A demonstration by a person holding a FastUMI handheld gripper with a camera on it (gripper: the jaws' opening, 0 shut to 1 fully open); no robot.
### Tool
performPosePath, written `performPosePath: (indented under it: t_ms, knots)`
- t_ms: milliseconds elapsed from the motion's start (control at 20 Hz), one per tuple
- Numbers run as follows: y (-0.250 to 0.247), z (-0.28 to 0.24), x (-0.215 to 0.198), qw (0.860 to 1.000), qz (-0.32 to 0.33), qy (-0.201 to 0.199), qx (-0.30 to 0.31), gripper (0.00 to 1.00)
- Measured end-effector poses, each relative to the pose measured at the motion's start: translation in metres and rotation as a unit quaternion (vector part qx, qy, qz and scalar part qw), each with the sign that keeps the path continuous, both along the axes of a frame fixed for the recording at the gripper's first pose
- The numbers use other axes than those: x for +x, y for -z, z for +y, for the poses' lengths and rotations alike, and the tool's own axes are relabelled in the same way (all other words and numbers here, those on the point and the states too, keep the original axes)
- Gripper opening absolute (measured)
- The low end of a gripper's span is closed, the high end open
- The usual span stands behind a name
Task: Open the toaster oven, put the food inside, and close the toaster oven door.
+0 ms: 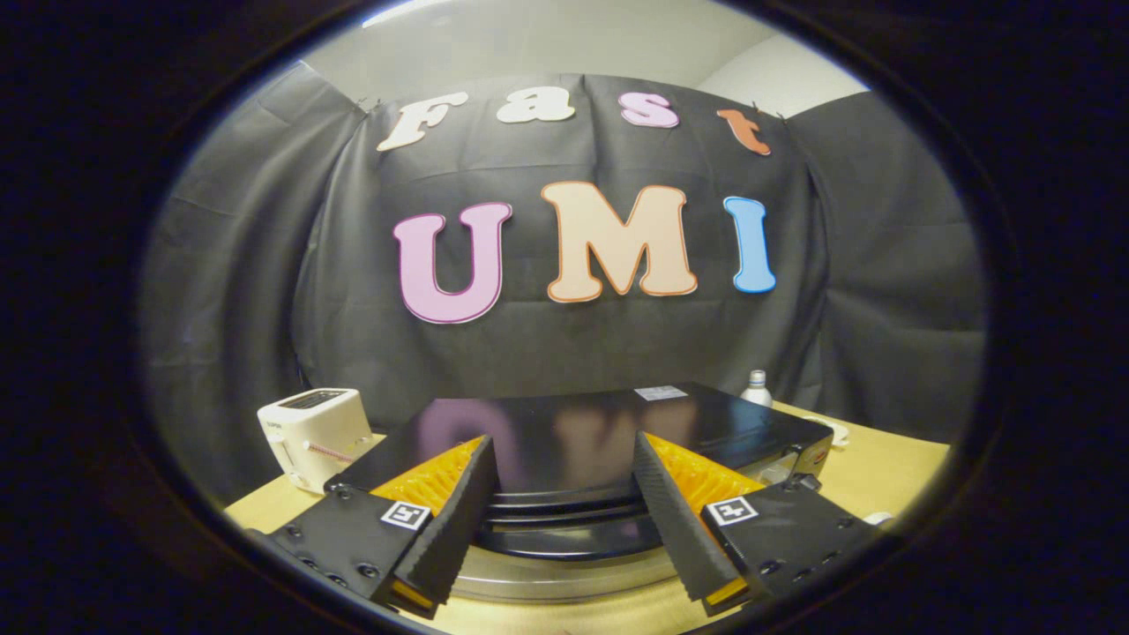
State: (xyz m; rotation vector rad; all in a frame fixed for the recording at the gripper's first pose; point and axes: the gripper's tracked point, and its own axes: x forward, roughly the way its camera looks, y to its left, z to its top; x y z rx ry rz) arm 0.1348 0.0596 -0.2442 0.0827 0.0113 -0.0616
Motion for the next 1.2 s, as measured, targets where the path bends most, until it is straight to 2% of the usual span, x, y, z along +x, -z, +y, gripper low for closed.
performPosePath:
  t_ms: [300,650,1000,1200]
  knots:
    - [0.003,-0.005,-0.026,1.000,-0.004,0.003,0.024,0.98]
    - [0.016,-0.014,-0.062,1.000,0.013,0.024,0.012,0.95]
    - [0.038,-0.021,-0.087,0.996,0.071,0.044,0.004,0.94]
    - [0.072,-0.028,-0.095,0.988,0.147,0.051,0.004,0.94]
